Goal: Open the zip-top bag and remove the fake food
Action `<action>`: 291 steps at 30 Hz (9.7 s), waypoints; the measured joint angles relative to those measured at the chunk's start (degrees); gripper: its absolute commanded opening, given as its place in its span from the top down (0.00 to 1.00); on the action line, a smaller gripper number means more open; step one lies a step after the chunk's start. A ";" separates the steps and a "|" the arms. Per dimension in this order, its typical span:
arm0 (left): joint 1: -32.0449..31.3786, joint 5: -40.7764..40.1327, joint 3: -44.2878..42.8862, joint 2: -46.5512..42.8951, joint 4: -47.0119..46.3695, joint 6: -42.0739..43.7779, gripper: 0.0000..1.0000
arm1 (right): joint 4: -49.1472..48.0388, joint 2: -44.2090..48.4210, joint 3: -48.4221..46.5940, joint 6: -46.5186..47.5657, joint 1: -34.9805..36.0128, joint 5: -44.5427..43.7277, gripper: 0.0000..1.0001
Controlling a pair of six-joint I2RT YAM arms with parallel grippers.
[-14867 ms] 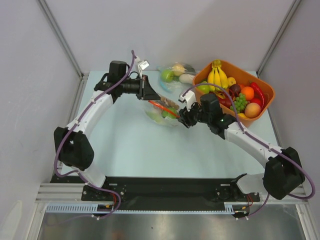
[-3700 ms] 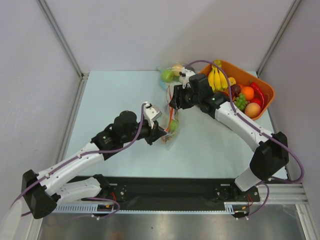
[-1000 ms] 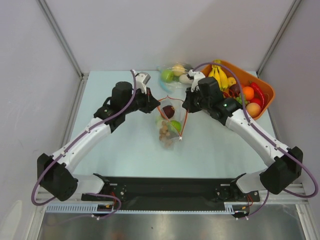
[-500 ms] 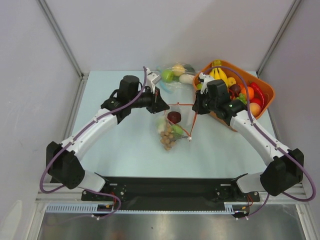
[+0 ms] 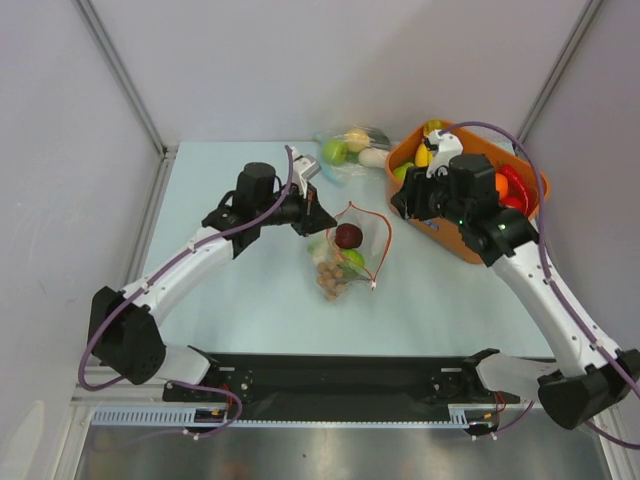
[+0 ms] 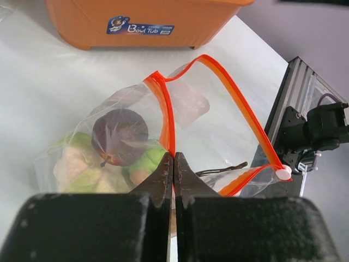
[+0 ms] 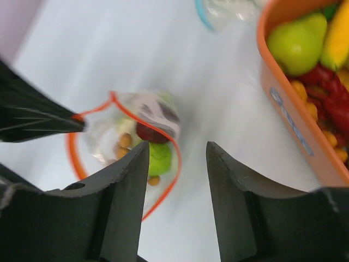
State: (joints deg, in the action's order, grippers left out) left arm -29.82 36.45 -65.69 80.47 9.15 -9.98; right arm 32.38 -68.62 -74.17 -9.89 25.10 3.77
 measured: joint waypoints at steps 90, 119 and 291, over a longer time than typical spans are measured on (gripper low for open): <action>-0.33 2.54 2.36 -0.76 -1.25 2.91 1.00 | 13.03 -10.34 -2.82 -4.57 15.02 2.89 1.00; 3.28 -10.80 2.34 -0.74 1.33 1.22 1.00 | 17.20 7.93 -10.05 -4.35 0.83 12.61 1.00; 3.21 -6.19 2.34 1.31 1.66 -0.11 1.00 | -21.55 -33.24 9.88 -7.48 17.81 -11.34 0.52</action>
State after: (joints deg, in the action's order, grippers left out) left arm -26.61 30.26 -63.35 81.78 10.81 -10.09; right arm 10.83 -101.86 -64.29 -17.37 42.92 -7.57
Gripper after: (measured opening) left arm 0.006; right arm 0.616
